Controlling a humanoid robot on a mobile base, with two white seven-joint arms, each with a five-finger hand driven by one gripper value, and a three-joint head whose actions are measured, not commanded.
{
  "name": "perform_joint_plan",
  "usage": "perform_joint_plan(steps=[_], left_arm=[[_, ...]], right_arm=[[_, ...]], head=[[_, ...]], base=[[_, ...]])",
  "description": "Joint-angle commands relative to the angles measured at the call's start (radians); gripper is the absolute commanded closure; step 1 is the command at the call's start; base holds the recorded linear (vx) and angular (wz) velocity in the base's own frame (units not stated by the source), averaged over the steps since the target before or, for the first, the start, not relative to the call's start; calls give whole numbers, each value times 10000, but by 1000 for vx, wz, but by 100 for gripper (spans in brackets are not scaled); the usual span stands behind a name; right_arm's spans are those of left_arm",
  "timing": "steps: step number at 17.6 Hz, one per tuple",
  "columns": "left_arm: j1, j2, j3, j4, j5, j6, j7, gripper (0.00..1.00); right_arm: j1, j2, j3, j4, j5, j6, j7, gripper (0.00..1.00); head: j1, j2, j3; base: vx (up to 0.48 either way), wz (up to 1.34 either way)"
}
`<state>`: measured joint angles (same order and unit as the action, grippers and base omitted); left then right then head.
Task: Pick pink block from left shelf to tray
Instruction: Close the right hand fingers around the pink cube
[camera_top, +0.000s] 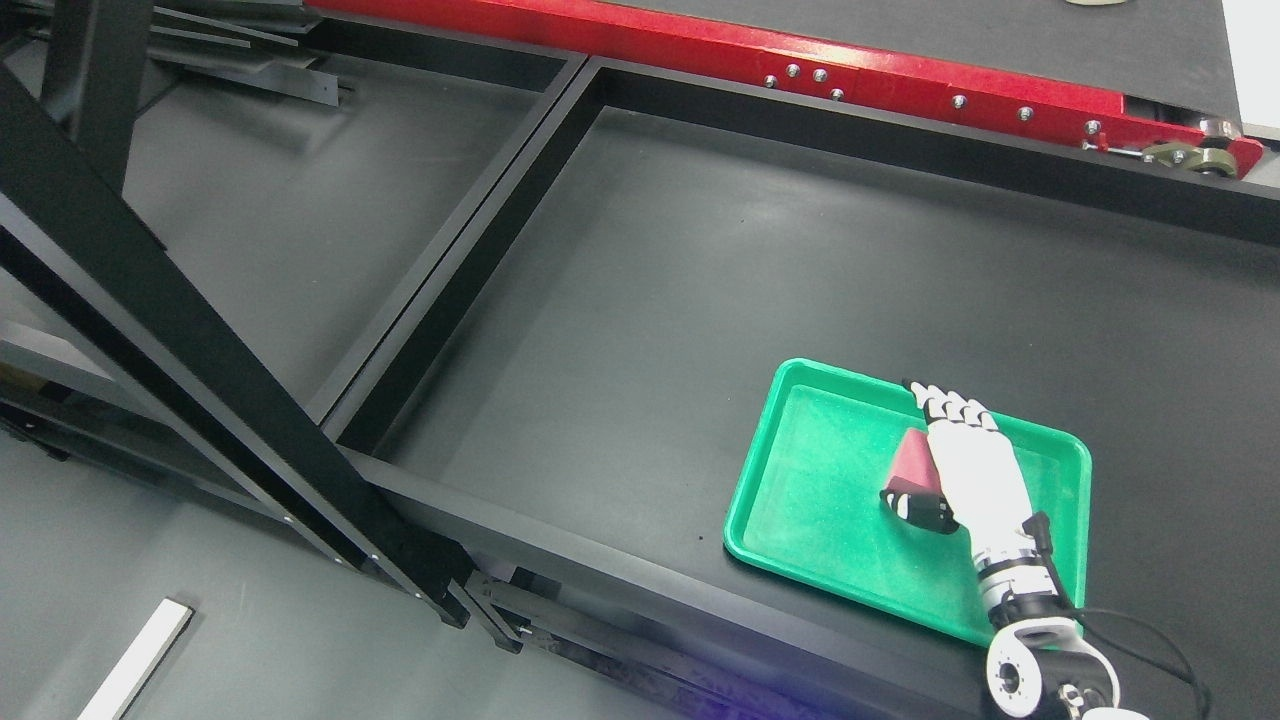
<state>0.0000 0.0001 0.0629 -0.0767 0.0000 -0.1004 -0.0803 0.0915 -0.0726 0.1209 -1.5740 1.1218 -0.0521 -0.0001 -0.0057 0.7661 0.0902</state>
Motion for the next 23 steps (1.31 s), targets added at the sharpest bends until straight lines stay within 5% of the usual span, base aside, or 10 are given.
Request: perform_joint_plan(steps=[1, 8, 15, 18, 19, 23], left_arm=[[92, 174, 0, 0, -15, -8, 6, 0], [92, 174, 0, 0, -15, -8, 6, 0], [92, 174, 0, 0, -15, -8, 6, 0], [92, 174, 0, 0, -15, -8, 6, 0], [92, 174, 0, 0, -15, -8, 6, 0], [92, 174, 0, 0, -15, -8, 6, 0]], right_arm=[[220, -669, 95, 324, 57, 15, 47, 2], [312, -716, 33, 339, 42, 91, 47, 6], [113, -716, 110, 446, 41, 15, 1, 46], [5, -701, 110, 493, 26, -260, -44, 75], [5, -701, 110, 493, -19, -383, -90, 94], [-26, -640, -134, 447, -219, -767, -487, 99]], head=[[0, 0, 0], [0, 0, 0], [0, 0, 0], [0, 0, 0], [0, 0, 0], [0, 0, 0]], base=[[25, 1], [0, 0], [0, 0], [0, 0], [0, 0], [0, 0]])
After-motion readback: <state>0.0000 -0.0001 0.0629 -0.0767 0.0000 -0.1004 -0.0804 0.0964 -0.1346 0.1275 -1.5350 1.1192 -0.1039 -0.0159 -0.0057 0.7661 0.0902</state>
